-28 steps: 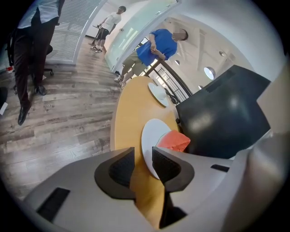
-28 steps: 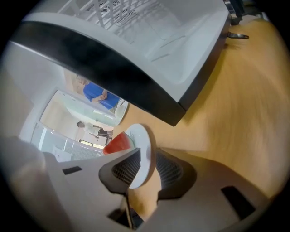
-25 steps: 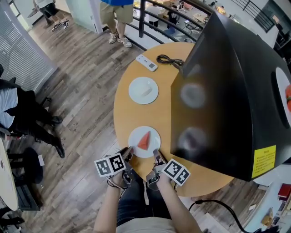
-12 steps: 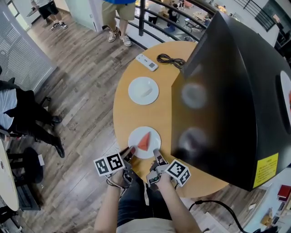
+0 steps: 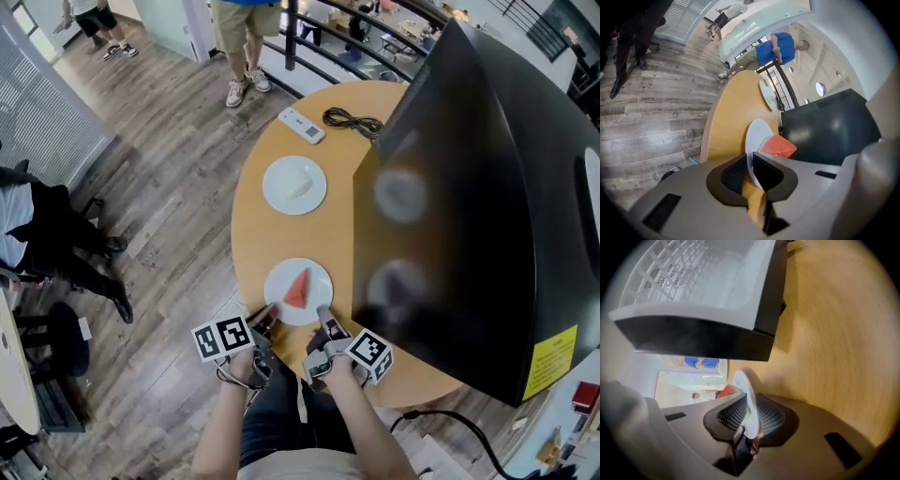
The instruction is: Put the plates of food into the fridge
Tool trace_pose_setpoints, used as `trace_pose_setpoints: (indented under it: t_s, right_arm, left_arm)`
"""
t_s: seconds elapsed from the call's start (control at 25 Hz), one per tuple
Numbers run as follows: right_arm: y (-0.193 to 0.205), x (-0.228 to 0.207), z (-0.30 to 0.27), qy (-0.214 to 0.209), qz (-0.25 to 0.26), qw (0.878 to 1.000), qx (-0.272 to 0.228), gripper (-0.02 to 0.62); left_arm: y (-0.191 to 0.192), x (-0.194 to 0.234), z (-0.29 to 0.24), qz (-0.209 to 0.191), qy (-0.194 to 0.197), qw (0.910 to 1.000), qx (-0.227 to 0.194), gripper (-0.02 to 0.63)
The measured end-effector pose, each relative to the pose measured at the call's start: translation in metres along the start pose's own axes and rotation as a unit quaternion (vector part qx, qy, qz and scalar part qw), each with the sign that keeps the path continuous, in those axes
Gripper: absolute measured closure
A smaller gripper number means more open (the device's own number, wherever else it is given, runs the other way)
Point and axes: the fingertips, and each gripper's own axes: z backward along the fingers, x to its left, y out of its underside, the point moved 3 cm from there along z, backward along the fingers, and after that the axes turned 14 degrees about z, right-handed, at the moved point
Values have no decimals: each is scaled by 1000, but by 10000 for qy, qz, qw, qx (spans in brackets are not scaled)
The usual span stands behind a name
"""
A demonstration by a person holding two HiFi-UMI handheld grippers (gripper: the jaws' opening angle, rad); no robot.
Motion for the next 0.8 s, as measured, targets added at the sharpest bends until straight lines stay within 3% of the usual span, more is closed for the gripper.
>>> trace_pose_setpoints:
  t_s: [0.12,0.28,0.48,0.8]
  right_arm:
    - [0,-1,0,-38,-110,9999,3,543]
    - [3,1,0,-85,102,9999,34,552]
    - [4,3,4,-297,336,9989,-103,564]
    - [6,6,10,-500,548,9972,-97,572]
  left_arm:
    - [1,0,0,152,111,9998,-5,562]
    - [-1,0,2,292,315,9991,-64,571]
    - [0,-7,7,3,522,9983,-258,574]
    - [4,-8,15,-21,791,9962,-358,574]
